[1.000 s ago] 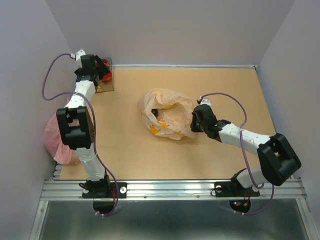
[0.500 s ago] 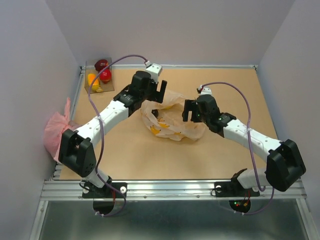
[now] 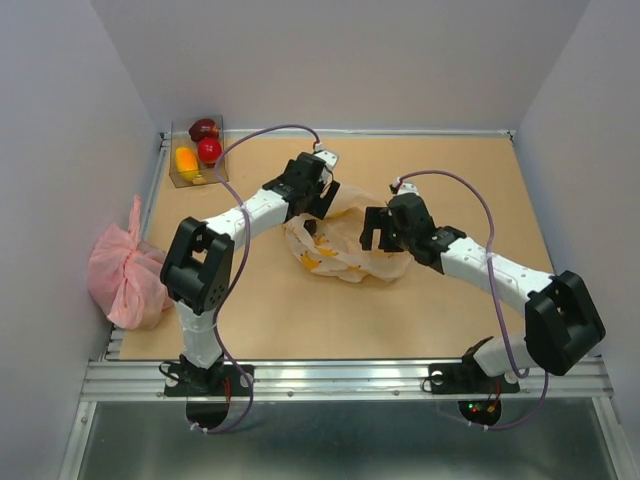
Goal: Untie the knot of the plastic bag and take out the fruit
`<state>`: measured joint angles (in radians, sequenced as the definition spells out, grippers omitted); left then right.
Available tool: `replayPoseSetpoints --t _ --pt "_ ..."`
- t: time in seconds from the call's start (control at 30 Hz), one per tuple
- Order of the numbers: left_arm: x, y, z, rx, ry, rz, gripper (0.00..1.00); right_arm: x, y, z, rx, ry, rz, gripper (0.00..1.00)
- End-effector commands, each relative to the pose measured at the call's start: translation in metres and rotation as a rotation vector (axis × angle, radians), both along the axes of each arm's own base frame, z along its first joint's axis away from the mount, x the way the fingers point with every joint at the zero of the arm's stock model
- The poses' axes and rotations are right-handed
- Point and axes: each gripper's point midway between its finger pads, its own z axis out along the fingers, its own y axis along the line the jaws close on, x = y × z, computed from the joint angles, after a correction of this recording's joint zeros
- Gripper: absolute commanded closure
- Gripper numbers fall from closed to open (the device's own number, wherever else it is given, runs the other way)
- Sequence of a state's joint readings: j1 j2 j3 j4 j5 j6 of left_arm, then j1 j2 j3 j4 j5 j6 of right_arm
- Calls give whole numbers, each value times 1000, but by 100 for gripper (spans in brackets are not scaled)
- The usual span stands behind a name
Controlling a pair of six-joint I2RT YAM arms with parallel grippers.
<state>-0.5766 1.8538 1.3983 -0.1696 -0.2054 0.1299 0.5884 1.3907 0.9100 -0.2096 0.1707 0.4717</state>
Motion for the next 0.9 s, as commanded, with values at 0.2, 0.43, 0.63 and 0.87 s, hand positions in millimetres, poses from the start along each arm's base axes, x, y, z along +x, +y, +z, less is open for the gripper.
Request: replayPoseSetpoints --t 0.2,0.43,0.63,0.87 --pt "24 5 -5 42 -38 92 42 -16 0 -42 -7 124 2 7" --pt "21 -4 59 -22 -155 91 100 -16 -1 -66 -16 159 -27 12" --pt "-25 -46 155 -127 -295 7 100 -16 -1 -84 -5 181 -53 36" --pt "-71 -59 126 -220 -219 18 100 -19 -9 -99 -15 183 -99 71"
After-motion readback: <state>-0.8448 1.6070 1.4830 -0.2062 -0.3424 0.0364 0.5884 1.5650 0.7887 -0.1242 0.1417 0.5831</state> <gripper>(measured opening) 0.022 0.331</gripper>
